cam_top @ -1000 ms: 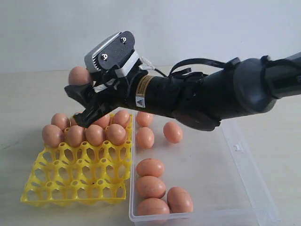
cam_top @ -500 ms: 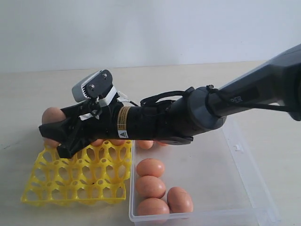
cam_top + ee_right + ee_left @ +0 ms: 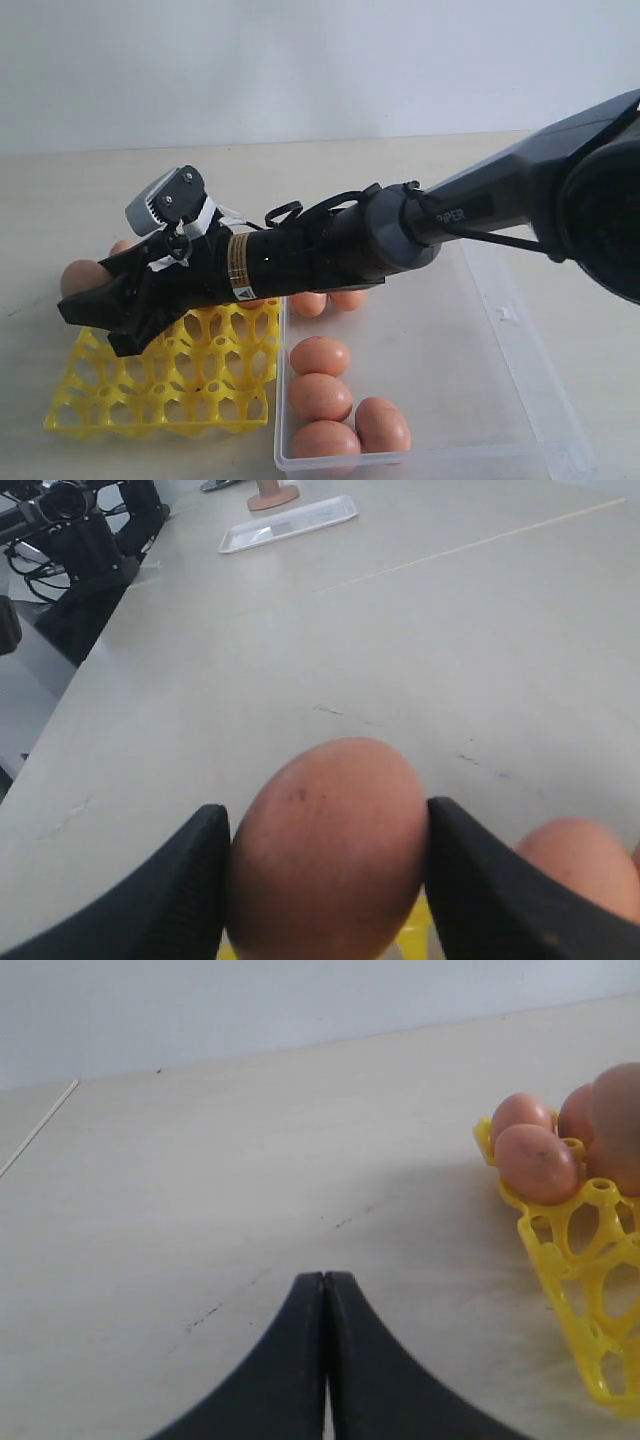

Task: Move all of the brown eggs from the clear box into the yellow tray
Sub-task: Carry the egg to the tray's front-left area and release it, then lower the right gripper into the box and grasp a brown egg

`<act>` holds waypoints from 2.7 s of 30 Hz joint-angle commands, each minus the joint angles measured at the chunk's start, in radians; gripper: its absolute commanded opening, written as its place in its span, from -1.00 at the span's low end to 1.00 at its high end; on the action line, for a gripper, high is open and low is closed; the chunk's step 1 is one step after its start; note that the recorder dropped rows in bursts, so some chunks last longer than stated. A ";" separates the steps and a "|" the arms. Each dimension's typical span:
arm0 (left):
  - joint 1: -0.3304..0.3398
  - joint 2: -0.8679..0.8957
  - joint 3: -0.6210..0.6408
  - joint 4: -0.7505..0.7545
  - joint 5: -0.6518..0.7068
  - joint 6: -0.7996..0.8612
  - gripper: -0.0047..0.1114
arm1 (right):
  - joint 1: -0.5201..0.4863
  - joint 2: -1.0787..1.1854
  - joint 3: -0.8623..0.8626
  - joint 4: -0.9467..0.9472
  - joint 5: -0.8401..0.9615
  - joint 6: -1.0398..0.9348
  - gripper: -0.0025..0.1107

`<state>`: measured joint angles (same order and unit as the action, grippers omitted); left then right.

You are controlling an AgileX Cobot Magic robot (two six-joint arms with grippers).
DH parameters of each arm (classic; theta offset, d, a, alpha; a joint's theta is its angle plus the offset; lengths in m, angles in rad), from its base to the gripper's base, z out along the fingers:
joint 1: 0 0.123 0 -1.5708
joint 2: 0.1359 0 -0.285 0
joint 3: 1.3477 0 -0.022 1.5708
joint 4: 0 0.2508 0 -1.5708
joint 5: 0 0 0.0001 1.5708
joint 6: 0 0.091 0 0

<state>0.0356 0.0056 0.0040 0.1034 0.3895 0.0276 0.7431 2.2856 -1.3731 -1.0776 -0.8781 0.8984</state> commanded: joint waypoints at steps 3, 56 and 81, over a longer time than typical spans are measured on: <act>-0.008 -0.006 -0.004 -0.002 -0.009 -0.006 -0.92 | 0.013 0.043 -0.067 -0.024 0.013 0.048 -0.96; -0.008 -0.006 -0.004 -0.002 -0.009 -0.006 -0.92 | -0.020 -0.454 0.132 0.416 1.537 -0.316 -0.96; -0.008 -0.006 -0.004 -0.002 -0.009 -0.006 -0.92 | -0.076 -0.239 0.138 0.623 1.283 -0.216 -0.16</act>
<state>0.0356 0.0056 0.0040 0.1034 0.3895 0.0276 0.6675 2.0255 -1.2262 -0.4663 0.3931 0.6789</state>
